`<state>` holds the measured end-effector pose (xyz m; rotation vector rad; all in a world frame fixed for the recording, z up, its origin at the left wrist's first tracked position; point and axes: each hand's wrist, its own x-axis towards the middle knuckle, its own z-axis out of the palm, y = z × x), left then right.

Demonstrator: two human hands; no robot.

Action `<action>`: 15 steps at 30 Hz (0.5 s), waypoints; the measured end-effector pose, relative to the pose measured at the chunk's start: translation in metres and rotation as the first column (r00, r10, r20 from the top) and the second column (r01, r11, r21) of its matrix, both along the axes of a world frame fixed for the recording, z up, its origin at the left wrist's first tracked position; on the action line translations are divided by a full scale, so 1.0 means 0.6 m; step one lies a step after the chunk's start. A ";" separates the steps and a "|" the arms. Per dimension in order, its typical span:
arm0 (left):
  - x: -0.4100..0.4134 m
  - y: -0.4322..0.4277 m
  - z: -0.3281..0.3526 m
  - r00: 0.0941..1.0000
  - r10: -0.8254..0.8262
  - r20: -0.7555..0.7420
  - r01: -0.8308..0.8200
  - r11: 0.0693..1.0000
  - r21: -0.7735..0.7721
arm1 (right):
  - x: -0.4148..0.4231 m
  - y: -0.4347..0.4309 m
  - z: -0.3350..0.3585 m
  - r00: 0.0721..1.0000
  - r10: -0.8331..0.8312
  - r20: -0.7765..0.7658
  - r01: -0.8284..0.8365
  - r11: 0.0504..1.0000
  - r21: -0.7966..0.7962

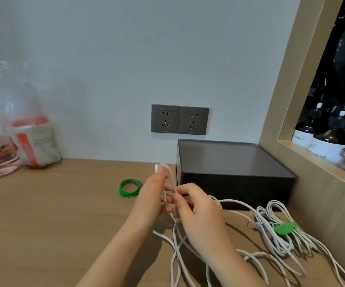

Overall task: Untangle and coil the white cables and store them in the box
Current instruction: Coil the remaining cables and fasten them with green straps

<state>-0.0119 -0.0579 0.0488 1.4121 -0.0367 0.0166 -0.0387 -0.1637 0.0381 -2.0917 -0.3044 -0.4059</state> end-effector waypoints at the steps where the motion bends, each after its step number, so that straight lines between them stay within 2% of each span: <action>1: 0.000 -0.001 -0.002 1.000 0.007 0.025 -0.008 0.999 0.052 | 0.000 0.001 0.000 1.000 -0.005 -0.001 0.005 1.000 0.007; 3: 0.002 -0.001 -0.006 0.998 0.030 0.047 -0.034 0.996 0.086 | 0.000 0.004 -0.001 1.000 -0.005 -0.009 0.005 1.000 -0.018; 7: 0.002 -0.004 -0.007 0.998 0.057 0.025 -0.058 0.998 0.028 | -0.001 0.008 0.002 0.999 0.001 -0.053 -0.004 0.998 -0.065; 9: -0.001 -0.007 -0.005 0.993 0.110 0.042 -0.111 0.994 0.024 | -0.004 0.008 0.006 0.995 0.035 -0.093 -0.038 0.999 -0.021; 11: -0.001 -0.005 0.000 0.986 0.167 0.028 -0.165 0.984 -0.063 | -0.015 0.009 0.017 0.971 0.144 -0.190 -0.124 0.986 0.114; 13: 0.007 0.005 0.007 0.977 0.198 -0.073 -0.210 0.943 -0.259 | -0.027 0.012 0.028 0.857 0.333 -0.392 -0.203 0.919 0.336; 15: 0.020 0.024 0.010 0.967 0.181 -0.179 -0.245 0.852 -0.462 | -0.033 0.011 0.035 0.671 0.511 -0.537 -0.228 0.831 0.507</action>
